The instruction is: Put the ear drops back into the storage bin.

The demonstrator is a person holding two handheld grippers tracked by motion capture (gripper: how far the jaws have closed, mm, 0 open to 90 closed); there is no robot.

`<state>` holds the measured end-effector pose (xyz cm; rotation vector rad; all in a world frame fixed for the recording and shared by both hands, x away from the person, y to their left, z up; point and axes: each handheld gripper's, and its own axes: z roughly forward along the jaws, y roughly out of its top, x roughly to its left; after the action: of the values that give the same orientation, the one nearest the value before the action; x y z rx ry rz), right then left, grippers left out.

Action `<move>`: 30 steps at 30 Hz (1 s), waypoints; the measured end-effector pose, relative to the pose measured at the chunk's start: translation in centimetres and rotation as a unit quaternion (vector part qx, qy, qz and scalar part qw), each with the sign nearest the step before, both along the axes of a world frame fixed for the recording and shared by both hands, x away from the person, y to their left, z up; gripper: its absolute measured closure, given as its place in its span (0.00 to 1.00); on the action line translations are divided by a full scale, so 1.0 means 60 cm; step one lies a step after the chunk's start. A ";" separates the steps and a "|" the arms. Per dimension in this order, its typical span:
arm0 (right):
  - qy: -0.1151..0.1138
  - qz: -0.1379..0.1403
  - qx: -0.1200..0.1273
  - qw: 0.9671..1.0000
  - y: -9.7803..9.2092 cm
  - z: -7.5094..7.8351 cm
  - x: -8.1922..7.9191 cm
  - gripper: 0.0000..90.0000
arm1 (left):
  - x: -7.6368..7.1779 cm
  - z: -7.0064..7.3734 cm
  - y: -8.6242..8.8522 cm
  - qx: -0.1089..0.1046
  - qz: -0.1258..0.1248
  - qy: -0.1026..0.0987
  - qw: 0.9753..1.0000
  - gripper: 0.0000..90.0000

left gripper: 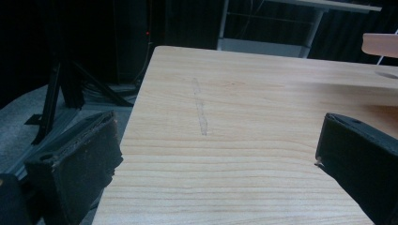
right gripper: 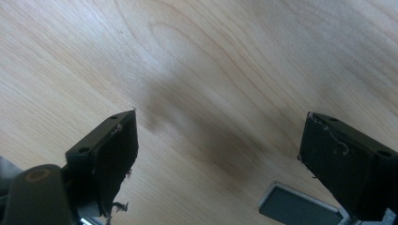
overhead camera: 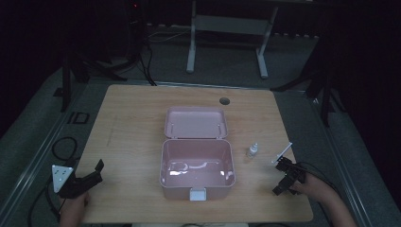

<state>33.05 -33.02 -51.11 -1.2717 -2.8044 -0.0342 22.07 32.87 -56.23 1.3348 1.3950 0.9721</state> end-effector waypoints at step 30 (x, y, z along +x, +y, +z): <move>0.005 0.011 -0.002 1.000 0.054 0.050 0.110 0.16 | 0.000 0.000 0.000 0.001 -0.001 0.001 1.000 0.01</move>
<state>39.64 -29.77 -48.09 -1.2380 -2.8110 -0.0197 22.08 32.85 -56.23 1.3378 1.3938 0.9706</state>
